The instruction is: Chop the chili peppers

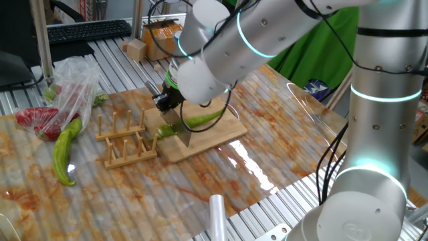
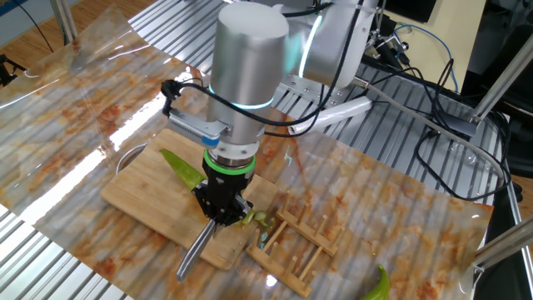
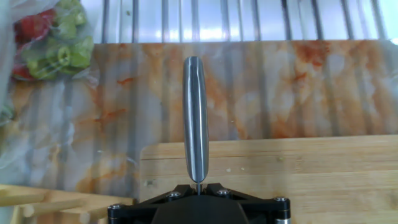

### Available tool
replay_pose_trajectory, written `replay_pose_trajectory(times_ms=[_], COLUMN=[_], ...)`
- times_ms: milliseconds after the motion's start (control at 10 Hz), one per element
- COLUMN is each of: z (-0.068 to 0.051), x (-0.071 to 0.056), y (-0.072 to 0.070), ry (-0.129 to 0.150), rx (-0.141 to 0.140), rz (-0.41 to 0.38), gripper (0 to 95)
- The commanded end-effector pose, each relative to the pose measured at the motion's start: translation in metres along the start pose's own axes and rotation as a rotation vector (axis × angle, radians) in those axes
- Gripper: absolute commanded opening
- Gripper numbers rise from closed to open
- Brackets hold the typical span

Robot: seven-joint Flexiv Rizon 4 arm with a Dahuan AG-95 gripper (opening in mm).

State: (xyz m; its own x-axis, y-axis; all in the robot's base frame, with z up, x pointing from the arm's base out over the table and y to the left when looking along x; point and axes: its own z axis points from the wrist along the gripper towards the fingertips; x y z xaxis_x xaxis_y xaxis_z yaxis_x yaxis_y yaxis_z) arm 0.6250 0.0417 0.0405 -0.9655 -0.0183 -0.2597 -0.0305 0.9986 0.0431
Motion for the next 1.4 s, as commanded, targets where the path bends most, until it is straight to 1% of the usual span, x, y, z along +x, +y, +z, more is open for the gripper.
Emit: replay_pose_trajectory(times_ms=[100, 300, 400, 600, 800, 900, 1000, 1100, 1200, 1400], z=[0.004, -0.011, -0.011, -0.011, -0.015, -0.017, -0.019, -0.023, -0.029, -0.036], x=[0.001, -0.003, -0.003, -0.003, -0.004, -0.006, -0.006, -0.006, -0.006, -0.009], y=[-0.003, -0.002, -0.002, -0.003, -0.003, -0.004, -0.004, -0.004, -0.004, -0.006], ry=[0.0, 0.017, 0.016, 0.019, 0.027, 0.032, 0.029, 0.027, 0.032, 0.043], rx=[0.023, 0.008, 0.022, 0.019, 0.017, 0.019, 0.025, 0.026, 0.022, 0.025], rz=[-0.004, -0.007, -0.012, -0.007, -0.005, -0.002, 0.007, 0.02, 0.035, 0.042], gripper=[0.0, 0.0, 0.0, 0.0, 0.0, 0.0, 0.0, 0.0, 0.0, 0.0])
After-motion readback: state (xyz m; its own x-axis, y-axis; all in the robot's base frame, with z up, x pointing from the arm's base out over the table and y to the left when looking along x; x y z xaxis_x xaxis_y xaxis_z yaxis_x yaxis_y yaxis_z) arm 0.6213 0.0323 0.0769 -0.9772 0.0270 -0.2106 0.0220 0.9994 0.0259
